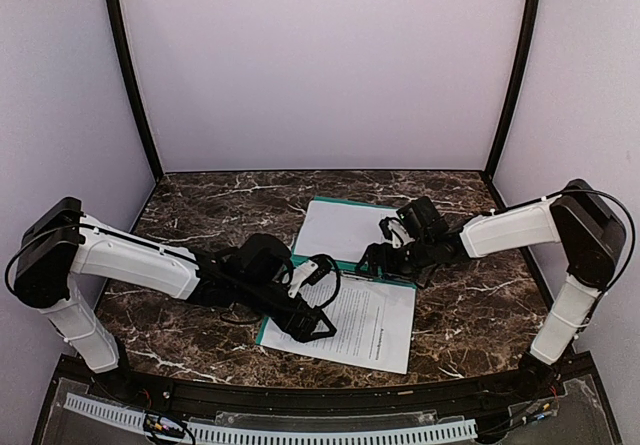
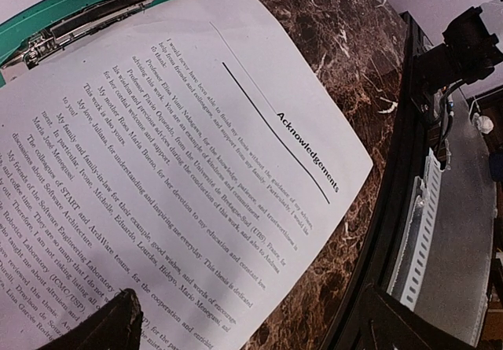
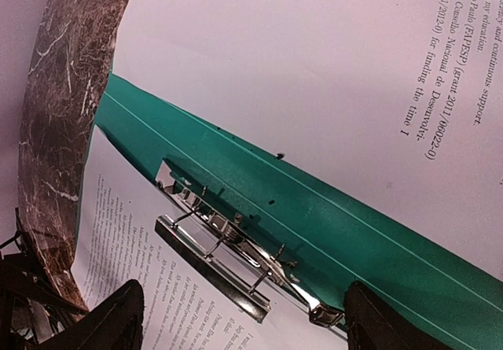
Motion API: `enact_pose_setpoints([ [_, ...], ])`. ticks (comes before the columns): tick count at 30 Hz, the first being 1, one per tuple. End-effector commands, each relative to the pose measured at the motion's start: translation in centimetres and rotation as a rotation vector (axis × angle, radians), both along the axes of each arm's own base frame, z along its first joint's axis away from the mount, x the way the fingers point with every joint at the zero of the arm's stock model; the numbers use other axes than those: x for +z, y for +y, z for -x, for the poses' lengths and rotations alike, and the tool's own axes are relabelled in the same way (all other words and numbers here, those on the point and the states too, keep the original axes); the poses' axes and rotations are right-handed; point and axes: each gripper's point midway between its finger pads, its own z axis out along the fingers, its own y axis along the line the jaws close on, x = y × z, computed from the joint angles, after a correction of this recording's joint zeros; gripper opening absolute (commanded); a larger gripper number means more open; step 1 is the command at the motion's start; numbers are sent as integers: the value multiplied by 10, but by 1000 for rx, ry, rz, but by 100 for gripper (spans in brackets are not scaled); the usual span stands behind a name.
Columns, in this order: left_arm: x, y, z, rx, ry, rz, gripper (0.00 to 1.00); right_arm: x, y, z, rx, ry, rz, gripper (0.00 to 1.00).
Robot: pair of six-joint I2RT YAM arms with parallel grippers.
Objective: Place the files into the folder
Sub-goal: Close the spring clip on the folder with some files.
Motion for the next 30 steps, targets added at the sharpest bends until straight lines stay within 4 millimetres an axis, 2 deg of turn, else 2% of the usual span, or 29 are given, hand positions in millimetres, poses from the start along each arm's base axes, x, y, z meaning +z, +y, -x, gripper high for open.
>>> enact_pose_setpoints([
  [1,4,3,-3,3,-20,-2,96,7,0,-2,-10,-12,-25,85],
  [18,-2,7,-3,11,-20,-18,96,36,5,-3,-6,-45,-83,83],
  [30,-6,12,-4,24,-33,-35,95,45,38,-2,67,-48,-128,82],
])
